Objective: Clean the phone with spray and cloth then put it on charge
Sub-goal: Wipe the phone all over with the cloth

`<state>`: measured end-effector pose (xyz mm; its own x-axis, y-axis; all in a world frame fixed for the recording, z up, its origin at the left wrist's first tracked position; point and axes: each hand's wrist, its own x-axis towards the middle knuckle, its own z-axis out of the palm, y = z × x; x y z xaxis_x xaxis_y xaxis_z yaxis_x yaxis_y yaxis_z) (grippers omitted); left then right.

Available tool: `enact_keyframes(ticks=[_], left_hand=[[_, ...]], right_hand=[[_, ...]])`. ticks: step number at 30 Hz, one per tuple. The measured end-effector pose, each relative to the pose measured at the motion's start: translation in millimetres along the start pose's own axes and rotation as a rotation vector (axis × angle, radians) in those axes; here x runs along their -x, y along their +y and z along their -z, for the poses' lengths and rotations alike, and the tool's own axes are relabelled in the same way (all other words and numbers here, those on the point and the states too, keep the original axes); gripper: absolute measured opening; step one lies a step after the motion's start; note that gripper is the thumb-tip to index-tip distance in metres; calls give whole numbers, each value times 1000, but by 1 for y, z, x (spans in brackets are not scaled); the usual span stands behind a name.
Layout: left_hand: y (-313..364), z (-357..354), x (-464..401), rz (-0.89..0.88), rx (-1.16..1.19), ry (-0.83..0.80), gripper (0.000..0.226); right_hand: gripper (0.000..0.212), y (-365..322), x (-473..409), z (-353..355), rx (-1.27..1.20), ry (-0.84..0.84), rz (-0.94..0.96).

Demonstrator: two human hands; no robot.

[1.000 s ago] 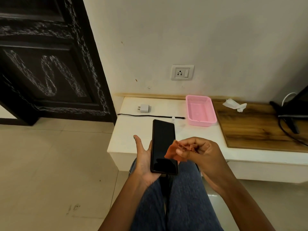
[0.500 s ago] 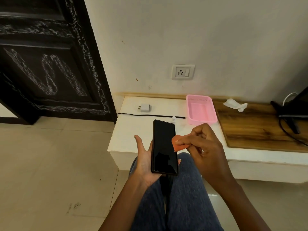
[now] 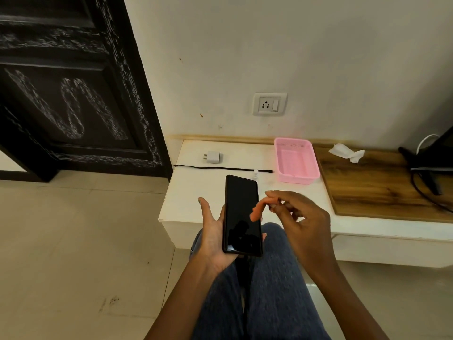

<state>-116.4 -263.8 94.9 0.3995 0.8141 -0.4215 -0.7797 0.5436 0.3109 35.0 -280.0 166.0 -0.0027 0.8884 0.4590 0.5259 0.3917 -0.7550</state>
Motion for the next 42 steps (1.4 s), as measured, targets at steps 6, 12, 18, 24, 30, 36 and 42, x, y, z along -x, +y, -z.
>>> enact_keyframes(ticks=[6,12,18,24,30,36,42], left_hand=[[0,0,-1,0,7,-28,96],[0,1,-4,11,2,-19,95],[0,0,-5,24,-22,-36,94],[-1,-1,-4,12,-41,-35,91],[-1,-6,1,54,-57,-80,95],[-4,-7,2,65,-112,-127,96],[-5,-6,2,53,-126,-134,90]], right_hand=[[29,1,4,-6,-473,-73,-232],[25,11,5,-8,-928,15,-613],[30,14,2,-6,-848,55,-689],[63,17,-5,-2,-755,79,-714],[29,20,-16,4,-483,61,-510],[8,20,-33,-2,10,158,-187],[24,30,-32,-17,245,-46,6]])
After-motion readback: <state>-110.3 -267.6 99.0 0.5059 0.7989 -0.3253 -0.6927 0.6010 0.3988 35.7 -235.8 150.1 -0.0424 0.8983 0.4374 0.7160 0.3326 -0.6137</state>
